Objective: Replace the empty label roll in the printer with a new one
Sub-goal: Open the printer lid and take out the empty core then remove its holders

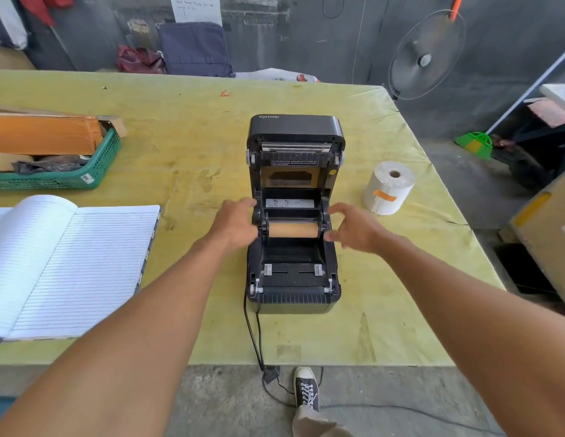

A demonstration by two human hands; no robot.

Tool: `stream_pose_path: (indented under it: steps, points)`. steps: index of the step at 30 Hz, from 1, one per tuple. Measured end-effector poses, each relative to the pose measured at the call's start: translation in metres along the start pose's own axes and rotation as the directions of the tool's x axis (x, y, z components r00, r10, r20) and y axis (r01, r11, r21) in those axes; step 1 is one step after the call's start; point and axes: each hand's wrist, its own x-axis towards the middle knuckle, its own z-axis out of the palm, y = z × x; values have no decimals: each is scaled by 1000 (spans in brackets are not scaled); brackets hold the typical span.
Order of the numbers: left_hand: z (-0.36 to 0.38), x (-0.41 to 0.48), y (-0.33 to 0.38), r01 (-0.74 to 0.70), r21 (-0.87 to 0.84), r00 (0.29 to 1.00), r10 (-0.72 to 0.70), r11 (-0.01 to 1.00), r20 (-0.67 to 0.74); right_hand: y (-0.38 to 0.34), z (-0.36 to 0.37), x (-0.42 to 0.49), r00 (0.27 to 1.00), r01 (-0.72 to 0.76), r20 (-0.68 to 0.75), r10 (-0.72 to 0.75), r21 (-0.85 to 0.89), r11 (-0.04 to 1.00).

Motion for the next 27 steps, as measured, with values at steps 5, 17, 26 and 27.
stream_pose_path:
  steps: [5, 17, 26, 27]
  points:
    - [29, 10, -21, -133, 221, 990, 121, 966, 68, -4, 22, 18, 995, 71, 79, -64, -87, 994]
    - [24, 27, -20, -219, 130, 976, 217, 967, 27, 1, -4, 24, 996, 60, 48, -71, 203, 977]
    - [-2, -25, 58, 19, -711, 986, 103, 703, 128, -2, -45, -40, 990, -99, 138, 7, 678, 729]
    - [3, -32, 64, 37, -747, 984, 106, 664, 143, 2, -44, -51, 990, -105, 142, 7, 694, 713]
